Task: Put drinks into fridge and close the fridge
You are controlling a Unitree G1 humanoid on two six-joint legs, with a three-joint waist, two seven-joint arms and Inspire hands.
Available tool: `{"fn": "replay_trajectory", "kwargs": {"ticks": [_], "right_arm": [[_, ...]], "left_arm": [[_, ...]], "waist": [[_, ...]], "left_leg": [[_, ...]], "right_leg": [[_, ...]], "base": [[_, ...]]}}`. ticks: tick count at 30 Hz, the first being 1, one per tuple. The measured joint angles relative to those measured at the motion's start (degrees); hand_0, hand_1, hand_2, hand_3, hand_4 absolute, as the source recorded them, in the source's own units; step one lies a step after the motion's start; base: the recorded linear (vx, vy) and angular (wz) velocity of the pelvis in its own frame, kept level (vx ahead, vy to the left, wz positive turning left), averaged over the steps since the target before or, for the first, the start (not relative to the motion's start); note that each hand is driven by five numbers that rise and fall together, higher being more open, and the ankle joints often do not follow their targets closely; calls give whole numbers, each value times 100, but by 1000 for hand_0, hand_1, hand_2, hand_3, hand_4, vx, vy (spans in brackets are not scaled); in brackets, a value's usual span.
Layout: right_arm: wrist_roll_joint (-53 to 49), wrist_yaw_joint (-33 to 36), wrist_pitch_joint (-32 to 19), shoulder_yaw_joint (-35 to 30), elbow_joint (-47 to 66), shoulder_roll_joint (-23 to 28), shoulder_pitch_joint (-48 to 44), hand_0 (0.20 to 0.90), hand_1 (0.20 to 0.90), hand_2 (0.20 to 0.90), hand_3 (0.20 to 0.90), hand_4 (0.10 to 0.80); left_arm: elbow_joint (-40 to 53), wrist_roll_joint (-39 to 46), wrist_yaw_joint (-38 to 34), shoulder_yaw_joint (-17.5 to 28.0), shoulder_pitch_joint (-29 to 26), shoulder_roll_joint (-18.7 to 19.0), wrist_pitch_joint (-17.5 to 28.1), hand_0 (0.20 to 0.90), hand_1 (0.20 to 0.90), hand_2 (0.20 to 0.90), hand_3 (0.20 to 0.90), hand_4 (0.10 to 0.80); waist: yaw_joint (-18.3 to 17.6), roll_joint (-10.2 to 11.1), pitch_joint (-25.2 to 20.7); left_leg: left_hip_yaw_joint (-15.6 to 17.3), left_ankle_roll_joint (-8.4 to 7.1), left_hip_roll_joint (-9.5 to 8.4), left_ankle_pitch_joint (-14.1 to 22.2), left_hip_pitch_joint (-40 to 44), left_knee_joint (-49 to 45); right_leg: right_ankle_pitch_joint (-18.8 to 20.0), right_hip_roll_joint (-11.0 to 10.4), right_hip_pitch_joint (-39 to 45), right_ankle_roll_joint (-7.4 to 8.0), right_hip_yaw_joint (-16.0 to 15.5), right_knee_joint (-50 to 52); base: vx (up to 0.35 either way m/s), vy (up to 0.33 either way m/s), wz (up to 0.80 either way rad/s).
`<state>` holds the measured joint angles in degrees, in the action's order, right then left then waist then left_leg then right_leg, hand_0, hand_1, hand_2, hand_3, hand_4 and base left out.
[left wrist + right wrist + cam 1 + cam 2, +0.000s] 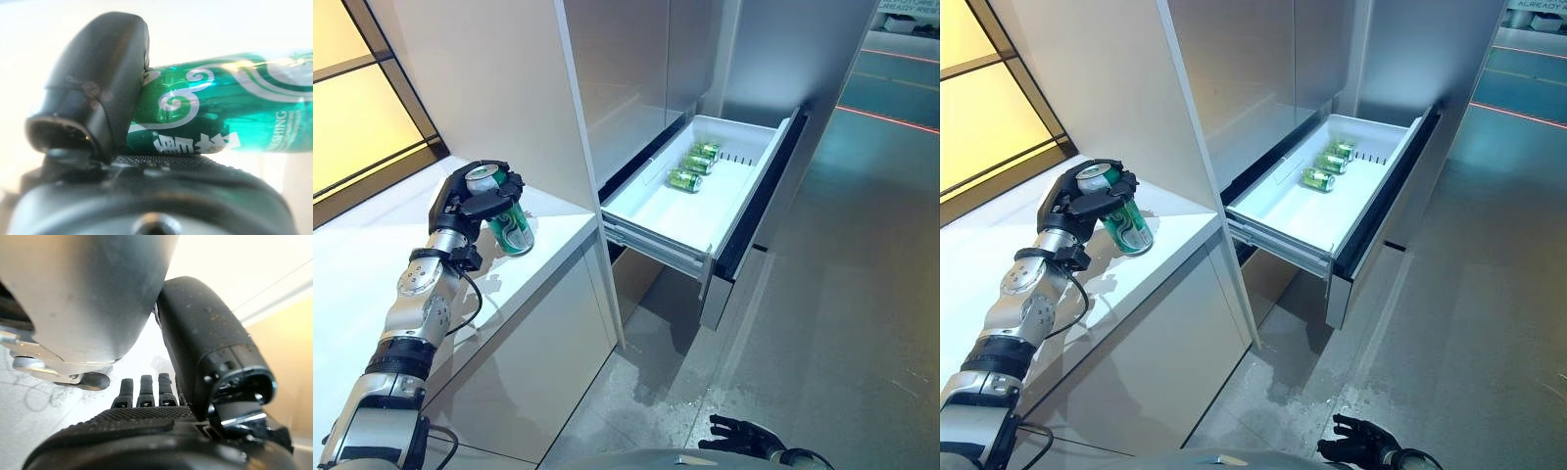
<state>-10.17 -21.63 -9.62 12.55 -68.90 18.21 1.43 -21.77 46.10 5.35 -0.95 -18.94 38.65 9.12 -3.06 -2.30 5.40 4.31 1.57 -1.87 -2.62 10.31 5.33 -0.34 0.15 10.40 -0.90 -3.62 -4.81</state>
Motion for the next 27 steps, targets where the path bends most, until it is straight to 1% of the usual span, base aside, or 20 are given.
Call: {"fn": "replay_trajectory", "kwargs": {"ticks": [2, 5, 6, 8, 9, 10, 11, 13, 15, 17, 18, 19, 22, 25, 27], "right_arm": [[2, -3, -130, 150, 229, 24, 64, 900, 900, 900, 900, 800], [14, -16, -245, 431, 730, 81, 134, 900, 900, 900, 900, 800], [18, -9, -240, 525, 1180, 94, 215, 900, 900, 900, 900, 800], [17, -48, -216, 653, 1910, 134, 370, 900, 900, 900, 900, 800], [13, -117, -195, 681, 2392, 80, 405, 900, 900, 900, 900, 800], [9, -139, -56, 765, 2887, 101, 463, 900, 900, 900, 900, 800], [4, -199, -37, 791, 3087, 99, 471, 900, 900, 900, 900, 800], [-80, -409, 184, 911, 4025, 156, 491, 900, 900, 900, 900, 800], [-249, -549, 240, 914, 4459, 208, 474, 900, 900, 900, 900, 800], [-475, -666, 355, 911, 4982, 369, 435, 900, 900, 900, 900, 800], [-732, -770, 469, 881, 5453, 590, 396, 900, 900, 900, 900, 800], [-843, -791, 486, 846, 5577, 652, 385, 900, 900, 900, 900, 800], [-1458, -812, 666, 784, 6232, 1034, 205, 900, 900, 900, 900, 800], [-1953, -846, 794, 628, 6733, 1079, 16, 900, 900, 900, 900, 800], [-2201, -862, 825, 627, 6973, 1047, -168, 900, 900, 900, 900, 800]], "left_arm": [[399, 159, -24, 0, 5, 0, 19, 300, 300, 300, 200, 100], [1056, 252, -19, -3, 9, 0, 205, 300, 300, 300, 200, 100], [1428, 266, 13, -3, 11, 0, 291, 300, 300, 300, 200, 100], [1857, 270, 73, -23, 11, 0, 382, 300, 300, 300, 200, 100], [2183, 271, 174, -81, 11, 0, 522, 300, 300, 300, 200, 100], [2382, 270, 246, -136, 11, 0, 603, 300, 300, 300, 200, 100], [2475, 269, 298, -168, 12, -1, 632, 300, 300, 300, 200, 100], [2834, 226, 578, -422, 41, -1, 818, 300, 300, 300, 200, 100], [2978, 211, 793, -579, 141, -1, 940, 300, 300, 300, 200, 100], [3071, 185, 1039, -672, 326, -12, 1021, 300, 300, 300, 200, 100], [3073, 105, 1219, -722, 557, -17, 1115, 300, 300, 300, 200, 100], [3070, 103, 1276, -732, 639, -18, 1118, 300, 300, 300, 200, 100], [3050, 103, 1558, -750, 1109, -79, 1133, 300, 300, 300, 200, 100], [3034, 104, 1815, -803, 1280, -193, 1132, 300, 300, 300, 200, 100], [3035, 103, 1963, -853, 1279, -207, 1132, 300, 300, 300, 200, 100]], "waist": [[24, 61, 39], [26, 126, 79], [21, 139, 88], [14, 139, 89], [-9, 137, 90], [-22, 127, 96], [-29, 126, 96], [-40, 121, 97], [-45, 106, 96], [-52, 79, 107], [-54, 51, 123], [-52, 43, 127], [-45, 17, 143], [-12, 11, 146], [3, 6, 149]], "left_leg": [[0, 0, 1, 0, -3, 2], [-1, 0, -1, 0, -10, 1], [-1, 1, -3, 0, -11, -2], [-3, 1, -4, 1, -10, -3], [-6, 1, -3, 1, -7, -11], [-8, 1, -3, 1, -7, -12], [-8, 1, -2, 1, -7, -12], [-7, 1, -1, 1, -3, -17], [-4, 0, -2, 1, 2, -18], [0, 1, -3, 1, 5, -19], [4, 0, -1, 1, 8, -19], [4, 0, 0, 1, 8, -19], [15, 0, 5, 0, 7, -20], [39, -1, 6, 1, -9, -21], [66, -1, 6, 1, -17, -22]], "right_leg": [[0, 0, -1, 0, -1, -1], [0, -5, -4, 0, -2, -4], [0, -6, -5, 1, -2, -4], [0, -6, -3, 1, -4, -6], [0, -3, 3, 1, -6, -6], [0, -2, 2, 1, -8, -7], [1, -2, 3, 1, -9, -7], [0, 1, 3, 1, -9, -2], [0, 0, 3, 2, -6, 3], [0, 0, 0, 2, -2, 11], [0, 2, -6, 2, 2, 13], [0, 4, -9, 3, 3, 13], [0, 10, -19, 2, 15, 13], [0, 13, -51, 3, 43, 16], [0, 15, -87, 2, 84, 46]], "base": [[0, 0, 0], [0, 0, 0], [0, 0, 0], [0, 0, 0], [-37, -27, 1], [-32, -25, 0], [0, 0, 0], [-36, -23, 0], [-17, -9, 0], [0, 0, 0], [0, 0, 0], [0, 0, 0], [0, 0, 0], [-14, -6, -3], [-21, -9, -9]]}}
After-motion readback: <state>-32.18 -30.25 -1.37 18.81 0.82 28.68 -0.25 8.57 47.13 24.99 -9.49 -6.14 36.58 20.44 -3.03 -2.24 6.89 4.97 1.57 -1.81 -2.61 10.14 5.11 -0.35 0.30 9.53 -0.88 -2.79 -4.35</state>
